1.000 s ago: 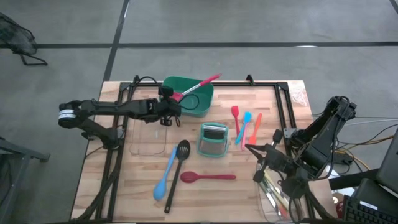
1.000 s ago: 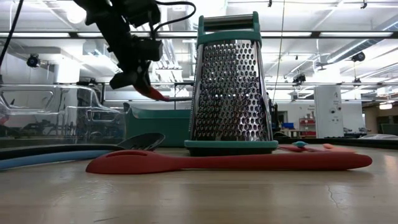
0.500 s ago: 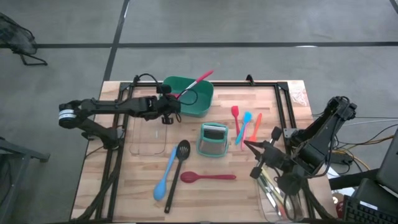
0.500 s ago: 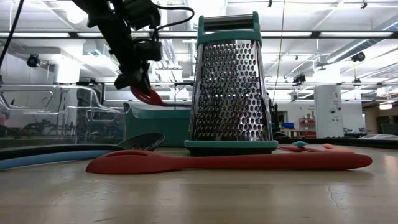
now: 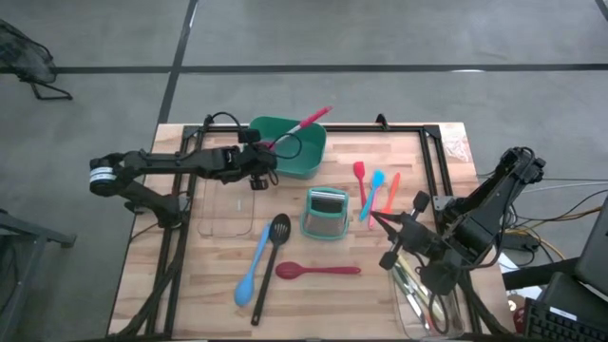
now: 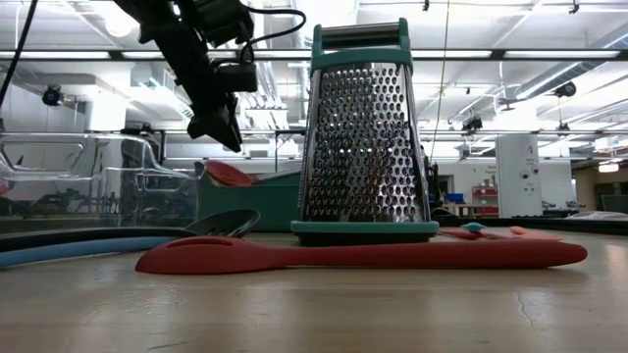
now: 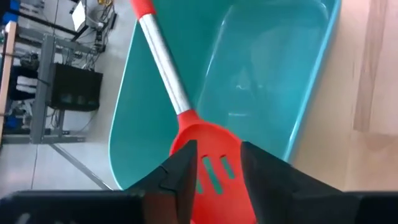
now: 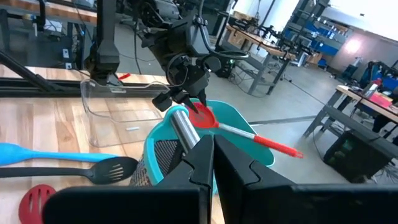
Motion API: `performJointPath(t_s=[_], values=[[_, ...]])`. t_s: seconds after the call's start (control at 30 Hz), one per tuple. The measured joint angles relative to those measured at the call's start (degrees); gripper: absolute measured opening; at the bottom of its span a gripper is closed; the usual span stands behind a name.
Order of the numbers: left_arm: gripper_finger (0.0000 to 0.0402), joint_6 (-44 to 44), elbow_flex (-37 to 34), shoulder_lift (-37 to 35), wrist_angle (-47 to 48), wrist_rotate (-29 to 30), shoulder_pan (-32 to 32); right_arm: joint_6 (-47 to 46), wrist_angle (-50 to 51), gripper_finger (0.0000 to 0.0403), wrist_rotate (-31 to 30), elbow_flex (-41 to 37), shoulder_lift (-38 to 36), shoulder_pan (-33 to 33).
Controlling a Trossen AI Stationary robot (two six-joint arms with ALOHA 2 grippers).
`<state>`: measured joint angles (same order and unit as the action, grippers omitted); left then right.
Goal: Pick & Place Kitchen Items
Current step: Put the black slotted spoon into the green bin
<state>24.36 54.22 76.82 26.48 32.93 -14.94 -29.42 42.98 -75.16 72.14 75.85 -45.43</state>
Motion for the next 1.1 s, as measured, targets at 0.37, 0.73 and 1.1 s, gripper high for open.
performJointPath(t_s=[0.37,0.73,1.1], values=[[0.0167,-3.99,1.60,0.00,0.14,-0.25,1.80,1.17,-0.03,0.0008,0.00,-0.02,0.00,0.07],[0.0167,-22.22,3.54,-0.04,3.53,-24.13,9.85,1.57,0.00,0.0008,0.01,-0.21,-0.02,0.09],[0.0167,-25.54,3.71,7.28,5.05,-29.29,13.29,1.11,-0.62,0.0008,0.03,-0.26,-0.02,0.11]])
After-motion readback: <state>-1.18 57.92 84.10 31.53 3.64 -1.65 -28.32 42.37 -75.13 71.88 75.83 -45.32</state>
